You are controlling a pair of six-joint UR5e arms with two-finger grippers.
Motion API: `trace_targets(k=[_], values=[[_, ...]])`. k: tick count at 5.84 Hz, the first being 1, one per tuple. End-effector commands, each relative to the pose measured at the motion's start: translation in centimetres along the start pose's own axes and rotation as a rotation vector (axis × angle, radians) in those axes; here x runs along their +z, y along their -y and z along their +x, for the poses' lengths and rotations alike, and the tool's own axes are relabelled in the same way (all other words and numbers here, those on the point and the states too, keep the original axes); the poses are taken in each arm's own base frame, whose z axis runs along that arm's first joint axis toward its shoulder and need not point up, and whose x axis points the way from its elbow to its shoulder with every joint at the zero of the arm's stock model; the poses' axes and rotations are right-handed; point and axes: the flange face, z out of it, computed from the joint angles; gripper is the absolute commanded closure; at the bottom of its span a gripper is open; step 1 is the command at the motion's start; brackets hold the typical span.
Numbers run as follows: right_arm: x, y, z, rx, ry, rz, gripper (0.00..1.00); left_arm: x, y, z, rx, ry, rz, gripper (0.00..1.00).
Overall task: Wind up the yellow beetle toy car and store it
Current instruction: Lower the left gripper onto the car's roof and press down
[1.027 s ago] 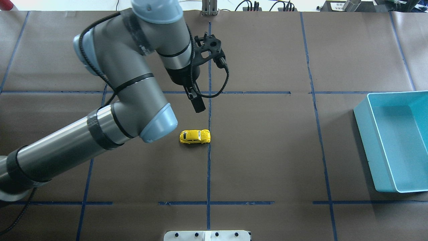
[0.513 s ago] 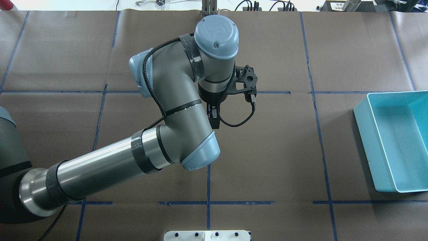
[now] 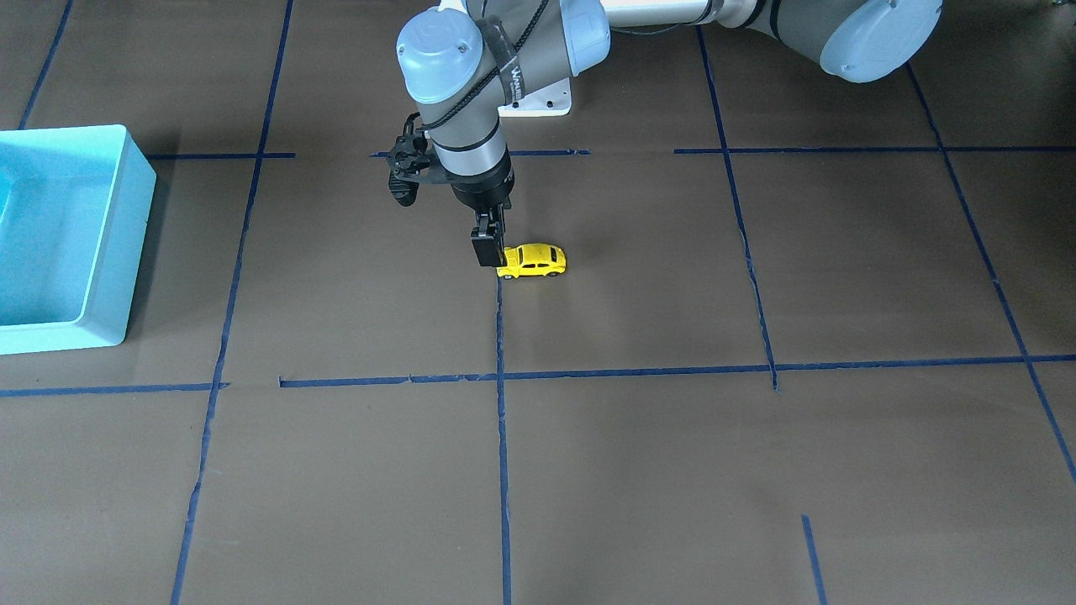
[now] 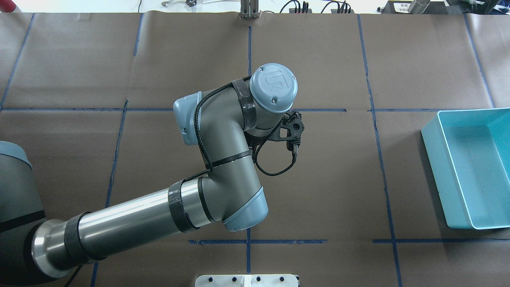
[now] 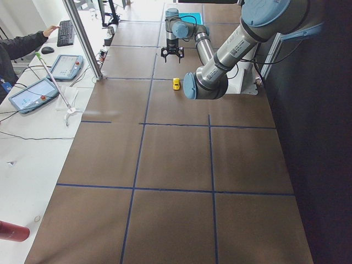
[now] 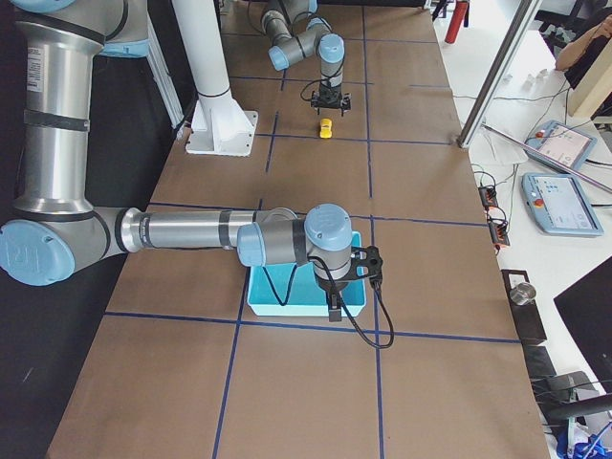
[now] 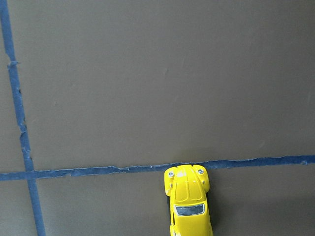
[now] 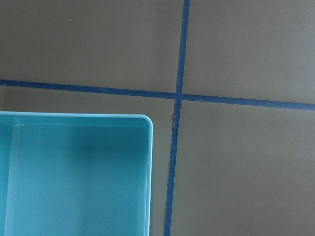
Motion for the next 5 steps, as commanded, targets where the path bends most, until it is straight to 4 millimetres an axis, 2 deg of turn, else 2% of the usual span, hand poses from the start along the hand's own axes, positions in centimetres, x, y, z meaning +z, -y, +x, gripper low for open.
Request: trace_targets(k=[1,3,4,5], values=[[0.5,-0.6,0.6,0.016,-0.002,-0.011,0.00,4.3,-0.6,0.1,-0.001,0.007,-0.013,0.00],[1.4,-0.8,1.4,0.044,0.001,-0.030,0.00,6.9,-0.9,0.2,-0.038,0.011,0.006,0.00],[1.3,-0.8,1.4,0.035,0.004,-0.029,0.00,7.1,-0.4,0.8,-0.031,0.004,0.015,0.00],[0.4,-0.8,1.5,0.035,0.003,-0.010,0.00,7.0,-0.2,1.0,-0.100,0.003,0.029,0.00]])
